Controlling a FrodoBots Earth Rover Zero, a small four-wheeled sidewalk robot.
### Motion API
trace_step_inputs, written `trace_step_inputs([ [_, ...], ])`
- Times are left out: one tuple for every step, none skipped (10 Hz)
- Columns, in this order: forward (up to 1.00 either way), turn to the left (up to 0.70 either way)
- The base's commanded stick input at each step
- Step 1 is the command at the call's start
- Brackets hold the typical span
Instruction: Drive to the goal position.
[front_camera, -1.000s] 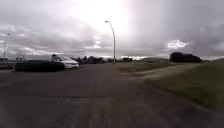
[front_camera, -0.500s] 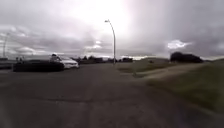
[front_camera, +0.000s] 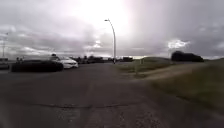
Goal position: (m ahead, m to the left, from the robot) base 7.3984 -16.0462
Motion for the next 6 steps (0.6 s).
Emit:
trace_step_inputs([
  [0.5, 0.0],
  [0.5, 0.0],
  [0.5, 0.0],
  [0.5, 0.0],
  [0.5, 0.0],
  [0.5, 0.0],
])
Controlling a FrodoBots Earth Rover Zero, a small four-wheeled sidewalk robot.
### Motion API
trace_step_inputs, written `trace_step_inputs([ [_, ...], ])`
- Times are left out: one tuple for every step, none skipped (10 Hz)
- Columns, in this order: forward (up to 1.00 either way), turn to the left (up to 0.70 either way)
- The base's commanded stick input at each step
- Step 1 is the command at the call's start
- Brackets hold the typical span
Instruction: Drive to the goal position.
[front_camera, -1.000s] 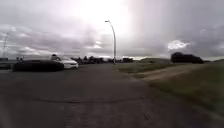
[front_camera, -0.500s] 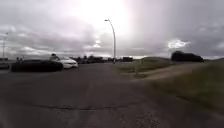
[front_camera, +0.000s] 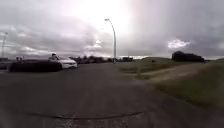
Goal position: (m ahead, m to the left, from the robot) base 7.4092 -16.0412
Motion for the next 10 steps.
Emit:
trace_step_inputs([
  [0.5, 0.0],
  [0.5, 0.0],
  [0.5, 0.0],
  [0.5, 0.0],
  [0.5, 0.0],
  [0.5, 0.0],
  [0.5, 0.0],
  [0.5, 0.0],
  [0.5, -0.5],
  [0.5, -0.5],
])
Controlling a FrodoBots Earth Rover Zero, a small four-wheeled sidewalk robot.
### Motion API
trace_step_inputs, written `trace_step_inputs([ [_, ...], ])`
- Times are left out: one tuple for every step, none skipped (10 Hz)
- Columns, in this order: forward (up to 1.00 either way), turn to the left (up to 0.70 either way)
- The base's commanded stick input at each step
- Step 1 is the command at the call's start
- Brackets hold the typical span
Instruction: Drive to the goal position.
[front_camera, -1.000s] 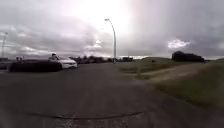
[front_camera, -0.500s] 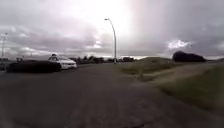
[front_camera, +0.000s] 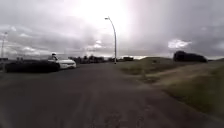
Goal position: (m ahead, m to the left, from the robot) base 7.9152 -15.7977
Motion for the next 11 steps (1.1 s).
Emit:
trace_step_inputs([
  [0.5, -0.5],
  [0.5, -0.5],
  [0.5, -0.5],
  [0.5, -0.5],
  [0.5, -0.5],
  [0.5, -0.5],
  [0.5, -0.5],
  [0.5, -0.5],
  [0.5, -0.5],
  [0.5, -0.5],
  [0.5, -0.5],
])
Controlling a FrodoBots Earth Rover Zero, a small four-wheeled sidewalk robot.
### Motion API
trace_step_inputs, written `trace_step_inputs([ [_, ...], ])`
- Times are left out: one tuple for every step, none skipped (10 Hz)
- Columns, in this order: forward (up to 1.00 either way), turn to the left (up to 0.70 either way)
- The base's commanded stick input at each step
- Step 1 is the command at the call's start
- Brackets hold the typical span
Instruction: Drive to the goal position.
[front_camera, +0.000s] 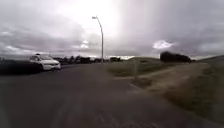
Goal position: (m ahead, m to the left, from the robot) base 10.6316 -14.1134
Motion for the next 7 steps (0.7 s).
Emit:
trace_step_inputs([
  [0.5, -0.5],
  [0.5, -0.5],
  [0.5, -0.5],
  [0.5, -0.5],
  [0.5, -0.5],
  [0.5, -0.5],
  [0.5, -0.5],
])
